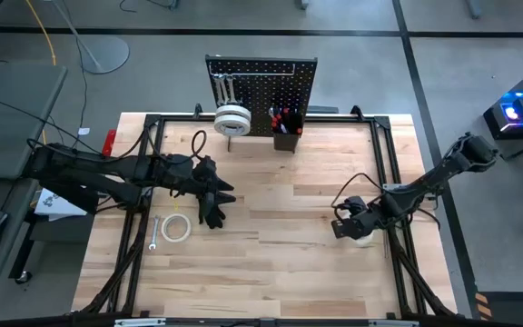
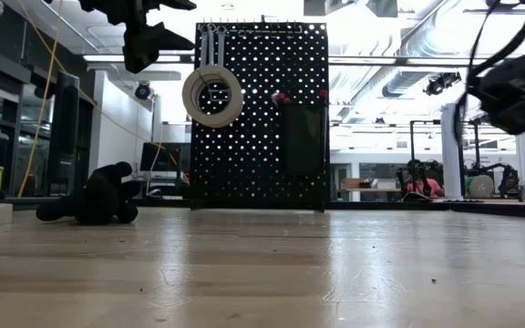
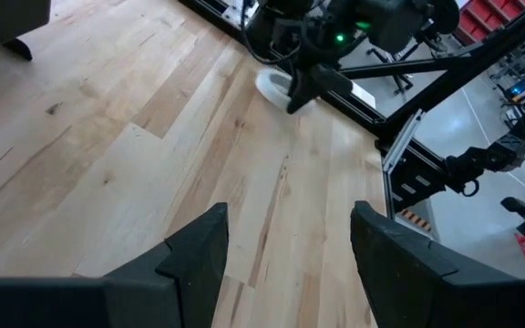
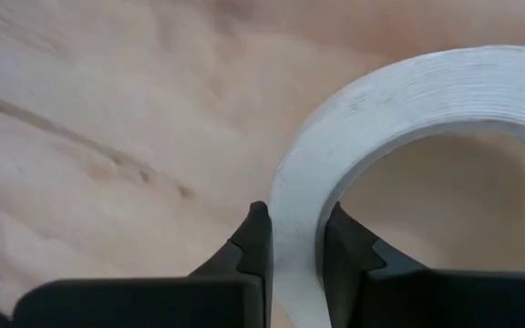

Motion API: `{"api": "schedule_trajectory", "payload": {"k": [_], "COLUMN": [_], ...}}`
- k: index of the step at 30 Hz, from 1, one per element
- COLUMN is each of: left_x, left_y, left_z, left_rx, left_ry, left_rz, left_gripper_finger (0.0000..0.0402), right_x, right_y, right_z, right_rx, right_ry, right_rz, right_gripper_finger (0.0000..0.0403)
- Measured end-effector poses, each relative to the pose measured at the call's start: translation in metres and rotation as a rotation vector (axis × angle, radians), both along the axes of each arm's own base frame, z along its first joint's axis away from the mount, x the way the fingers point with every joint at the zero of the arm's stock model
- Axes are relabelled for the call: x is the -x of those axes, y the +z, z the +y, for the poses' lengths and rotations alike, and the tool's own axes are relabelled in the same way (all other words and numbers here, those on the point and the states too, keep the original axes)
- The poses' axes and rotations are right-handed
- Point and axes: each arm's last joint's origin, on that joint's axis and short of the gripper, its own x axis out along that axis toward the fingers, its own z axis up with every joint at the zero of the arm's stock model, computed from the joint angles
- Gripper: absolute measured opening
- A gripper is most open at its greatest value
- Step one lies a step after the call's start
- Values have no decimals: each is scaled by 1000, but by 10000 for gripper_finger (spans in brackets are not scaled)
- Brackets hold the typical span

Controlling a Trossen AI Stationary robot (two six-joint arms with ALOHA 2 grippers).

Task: Hang tools onto peg board
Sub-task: Hang the right tape onto the peg board

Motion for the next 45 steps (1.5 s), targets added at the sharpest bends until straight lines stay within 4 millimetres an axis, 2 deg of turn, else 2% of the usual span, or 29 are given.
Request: {"api": "schedule_trajectory", "payload": {"k": [8,15,19,22,31,35,40,45], "left_x": [0,0,0,0,0,0,0,0], "left_y": [0,0,0,0,0,0,0,0], "left_z": [0,0,0,1,2,2,3,3], "left_rx": [-3,-4,-4,-19,-30,-31,-20,-7], "left_ry": [8,9,10,25,49,53,78,87], "left_rz": [-1,0,0,-1,-7,-8,-9,-8], "left_gripper_finger": [211,211,211,211,211,211,211,211], "right_x": [19,23,26,34,46,47,42,30], "right_y": [0,0,0,-1,-1,-4,-19,-31], "right_z": [22,33,41,45,57,61,72,84], "right_rx": [-111,-186,-156,-152,-95,-46,10,48], "right_ry": [-167,-136,34,138,245,225,209,175], "right_rz": [112,145,96,149,74,31,18,-107], "right_gripper_finger": [42,42,42,42,42,42,42,42]}}
